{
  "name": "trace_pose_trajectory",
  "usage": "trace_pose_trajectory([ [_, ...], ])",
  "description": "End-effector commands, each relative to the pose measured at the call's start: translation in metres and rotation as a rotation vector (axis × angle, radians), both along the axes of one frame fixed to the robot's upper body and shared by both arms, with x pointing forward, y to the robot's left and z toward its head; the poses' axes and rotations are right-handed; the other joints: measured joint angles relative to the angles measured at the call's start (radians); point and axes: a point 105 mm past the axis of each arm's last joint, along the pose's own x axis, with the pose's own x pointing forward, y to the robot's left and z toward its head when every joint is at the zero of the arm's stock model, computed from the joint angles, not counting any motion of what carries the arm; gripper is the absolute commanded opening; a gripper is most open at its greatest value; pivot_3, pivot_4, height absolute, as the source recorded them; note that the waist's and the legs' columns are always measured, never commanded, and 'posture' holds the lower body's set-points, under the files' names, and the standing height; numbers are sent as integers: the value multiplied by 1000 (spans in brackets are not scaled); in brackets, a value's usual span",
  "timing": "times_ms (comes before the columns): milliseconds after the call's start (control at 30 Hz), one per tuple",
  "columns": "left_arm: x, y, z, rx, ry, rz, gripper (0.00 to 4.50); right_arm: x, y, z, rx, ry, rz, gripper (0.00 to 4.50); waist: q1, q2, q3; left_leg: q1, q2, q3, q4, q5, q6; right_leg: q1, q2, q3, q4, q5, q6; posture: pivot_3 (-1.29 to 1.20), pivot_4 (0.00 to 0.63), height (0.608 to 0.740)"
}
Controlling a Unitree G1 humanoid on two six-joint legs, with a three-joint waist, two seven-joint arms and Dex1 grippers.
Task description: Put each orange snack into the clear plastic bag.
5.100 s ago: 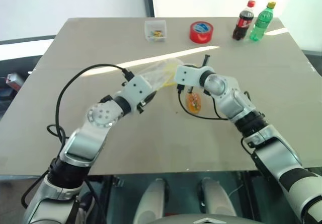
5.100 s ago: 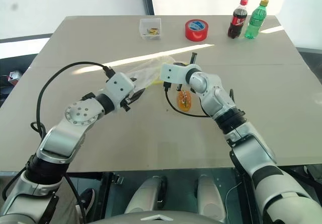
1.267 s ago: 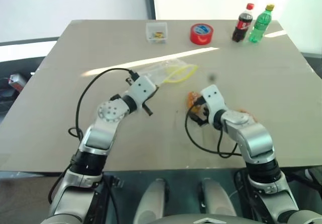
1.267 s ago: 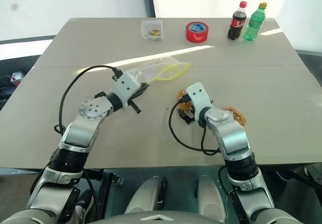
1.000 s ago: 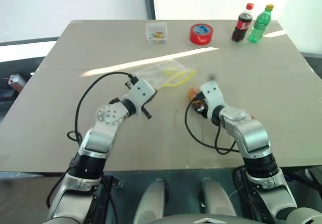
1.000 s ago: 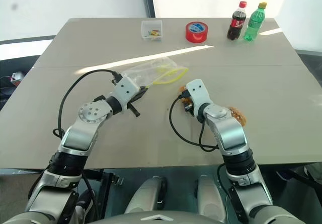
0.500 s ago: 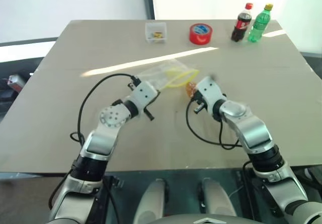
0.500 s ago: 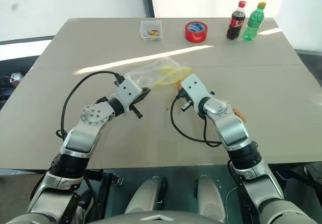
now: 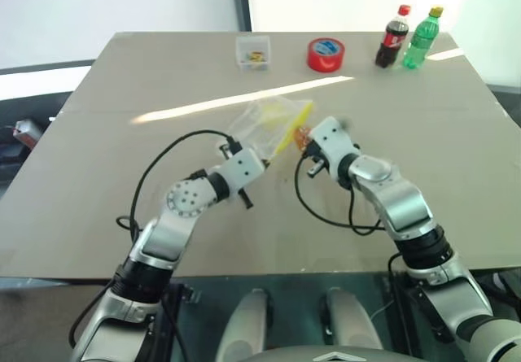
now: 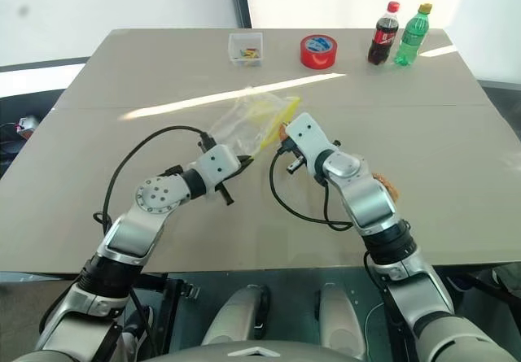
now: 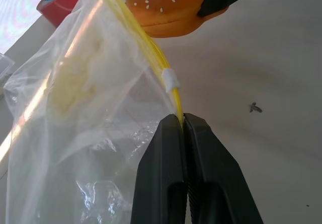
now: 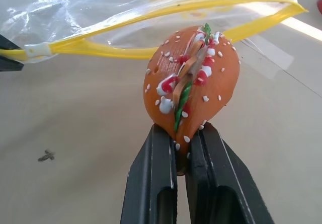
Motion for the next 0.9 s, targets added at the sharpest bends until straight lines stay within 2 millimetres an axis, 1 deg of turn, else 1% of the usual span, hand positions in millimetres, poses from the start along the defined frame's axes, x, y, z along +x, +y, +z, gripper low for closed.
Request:
trace_pose_trajectory([
  [33,-5,-7,11,18,-56,-45,0,1,6,16,-10,-69,37,198,0,0,0,0,0,0,0,0,0,0,0,0,0,0,0,0,150,740],
  [100,-5,-6,10,29,-58,-49,0,2,3,18,-46,-92,43,198,0,0,0,0,0,0,0,0,0,0,0,0,0,0,0,0,150,740],
  [267,-7,-7,7,41,-54,-57,0,13,-8,29,-332,-347,86,198,0,0,0,0,0,0,0,0,0,0,0,0,-1,0,0,0,150,740],
  [333,-7,-7,6,45,-53,-60,0,14,-8,30,-397,-409,119,198,-1,0,0,0,0,0,0,0,0,0,0,0,-1,0,0,0,150,740],
  [467,-7,-8,6,50,-54,-66,0,14,-2,30,-400,-437,161,198,-1,0,0,0,0,0,-1,0,0,0,0,0,-1,0,0,0,150,740],
  [533,-7,-10,8,37,-62,-74,0,12,5,27,-382,-429,198,198,-1,0,0,0,0,0,-1,0,0,0,0,0,-1,0,0,0,150,740],
  [667,-9,-18,20,-46,-98,-107,0,9,12,21,-397,-426,253,198,1,0,0,0,0,0,-1,0,0,0,0,0,-2,0,0,0,150,740],
  [733,-12,-22,23,-68,-107,-135,0,10,14,22,-399,-437,265,198,2,0,0,0,0,0,0,0,0,0,0,0,-2,0,0,0,150,740],
  [900,-24,-30,22,-91,-92,-222,0,16,16,26,-416,-474,288,198,0,0,0,0,0,0,0,0,0,0,0,0,-2,0,0,0,150,740],
])
